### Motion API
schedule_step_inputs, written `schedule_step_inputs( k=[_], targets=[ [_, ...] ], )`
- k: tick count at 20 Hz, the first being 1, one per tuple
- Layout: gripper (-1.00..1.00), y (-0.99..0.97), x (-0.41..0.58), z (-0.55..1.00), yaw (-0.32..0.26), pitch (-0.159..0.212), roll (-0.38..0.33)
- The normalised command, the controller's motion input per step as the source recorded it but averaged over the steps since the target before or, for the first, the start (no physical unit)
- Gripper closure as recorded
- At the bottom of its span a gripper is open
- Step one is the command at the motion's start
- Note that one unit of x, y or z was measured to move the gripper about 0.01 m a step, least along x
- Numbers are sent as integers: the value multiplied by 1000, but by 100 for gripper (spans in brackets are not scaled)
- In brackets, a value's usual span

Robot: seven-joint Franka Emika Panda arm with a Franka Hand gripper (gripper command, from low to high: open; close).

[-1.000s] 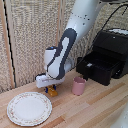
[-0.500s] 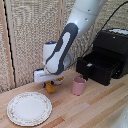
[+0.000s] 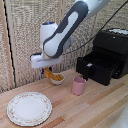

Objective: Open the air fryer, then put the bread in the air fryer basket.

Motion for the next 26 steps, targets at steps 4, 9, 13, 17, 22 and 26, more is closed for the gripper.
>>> schedule_step_inputs(
  k=[4, 9, 13, 17, 22, 26],
  targets=[
    [100, -182, 171, 638, -292, -2, -17],
    [100, -409, 164, 717, -226, -6, 1],
    [100, -738, 68, 686, -102, -13, 58],
    [100, -789, -11, 589, -111, 72, 43],
    [100, -707, -39, 358, -166, 83, 12],
    [100, -500, 0, 65, -261, 12, 0]
  ],
)
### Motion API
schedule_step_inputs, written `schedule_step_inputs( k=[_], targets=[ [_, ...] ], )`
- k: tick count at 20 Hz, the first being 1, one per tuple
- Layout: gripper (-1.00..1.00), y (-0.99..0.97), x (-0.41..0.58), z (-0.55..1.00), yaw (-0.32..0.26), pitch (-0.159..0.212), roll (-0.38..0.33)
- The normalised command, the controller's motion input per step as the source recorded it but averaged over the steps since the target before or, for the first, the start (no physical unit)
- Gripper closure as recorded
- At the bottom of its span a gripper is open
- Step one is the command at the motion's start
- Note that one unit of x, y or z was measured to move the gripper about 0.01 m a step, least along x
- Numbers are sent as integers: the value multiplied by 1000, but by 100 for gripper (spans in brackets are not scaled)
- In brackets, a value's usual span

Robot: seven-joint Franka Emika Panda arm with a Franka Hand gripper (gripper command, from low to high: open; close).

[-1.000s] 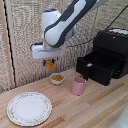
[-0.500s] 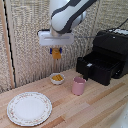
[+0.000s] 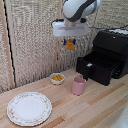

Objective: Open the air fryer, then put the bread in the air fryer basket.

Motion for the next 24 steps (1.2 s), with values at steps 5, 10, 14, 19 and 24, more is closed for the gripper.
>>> schedule_step_inputs(
  k=[5, 10, 14, 19, 24],
  targets=[
    [100, -562, 8, 38, -234, 1, 0],
    [100, -741, 30, 131, -162, 29, 0],
    [100, -854, 6, 305, -117, 80, 0],
    [100, -947, 10, 180, -64, 43, 21],
    [100, -922, 243, 0, -11, 15, 46]
  ],
)
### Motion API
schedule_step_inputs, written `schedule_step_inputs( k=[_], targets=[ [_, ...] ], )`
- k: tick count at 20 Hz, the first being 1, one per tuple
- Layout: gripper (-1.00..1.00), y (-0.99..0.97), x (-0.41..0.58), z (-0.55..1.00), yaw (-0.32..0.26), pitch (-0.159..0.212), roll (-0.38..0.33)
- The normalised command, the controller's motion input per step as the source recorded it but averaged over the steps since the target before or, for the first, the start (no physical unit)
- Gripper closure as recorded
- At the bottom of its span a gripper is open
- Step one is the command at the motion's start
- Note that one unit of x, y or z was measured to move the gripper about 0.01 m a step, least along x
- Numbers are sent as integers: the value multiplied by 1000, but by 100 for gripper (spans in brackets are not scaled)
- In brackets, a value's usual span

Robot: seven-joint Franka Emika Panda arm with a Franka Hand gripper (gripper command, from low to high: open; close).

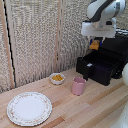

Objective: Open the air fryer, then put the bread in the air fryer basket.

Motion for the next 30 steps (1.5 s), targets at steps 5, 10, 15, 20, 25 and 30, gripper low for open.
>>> schedule_step_inputs(
  k=[5, 10, 15, 20, 25, 30],
  targets=[
    [100, -719, 164, -75, 6, 47, 25],
    [100, -524, 213, -153, 44, 67, 20],
    [100, -382, 132, -251, 40, 35, -1],
    [100, -312, 186, -395, 51, 27, 0],
    [100, -322, 194, -282, 57, -3, 0],
    [-100, -266, 98, -75, 41, -64, 0]
  ],
)
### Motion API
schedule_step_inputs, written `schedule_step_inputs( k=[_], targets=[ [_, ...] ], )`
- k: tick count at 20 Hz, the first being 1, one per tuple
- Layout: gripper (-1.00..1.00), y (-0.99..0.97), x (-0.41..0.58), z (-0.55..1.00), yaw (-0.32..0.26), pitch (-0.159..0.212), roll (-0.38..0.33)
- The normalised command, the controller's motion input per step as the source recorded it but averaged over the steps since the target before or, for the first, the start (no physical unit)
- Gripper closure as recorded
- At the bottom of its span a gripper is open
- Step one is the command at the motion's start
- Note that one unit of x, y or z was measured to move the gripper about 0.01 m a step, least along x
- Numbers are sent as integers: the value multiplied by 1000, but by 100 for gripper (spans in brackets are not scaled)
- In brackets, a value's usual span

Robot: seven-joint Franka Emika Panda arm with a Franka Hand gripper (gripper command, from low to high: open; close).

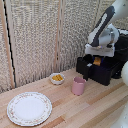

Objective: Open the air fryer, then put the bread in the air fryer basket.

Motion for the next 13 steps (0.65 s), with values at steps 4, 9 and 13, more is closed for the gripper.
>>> schedule_step_inputs(
  k=[4, 9, 13],
  targets=[
    [-100, -109, 0, 34, 0, -26, 0],
    [-100, -161, 13, 233, 0, 8, 6],
    [-100, -36, 49, 519, -3, 129, 71]
  ],
)
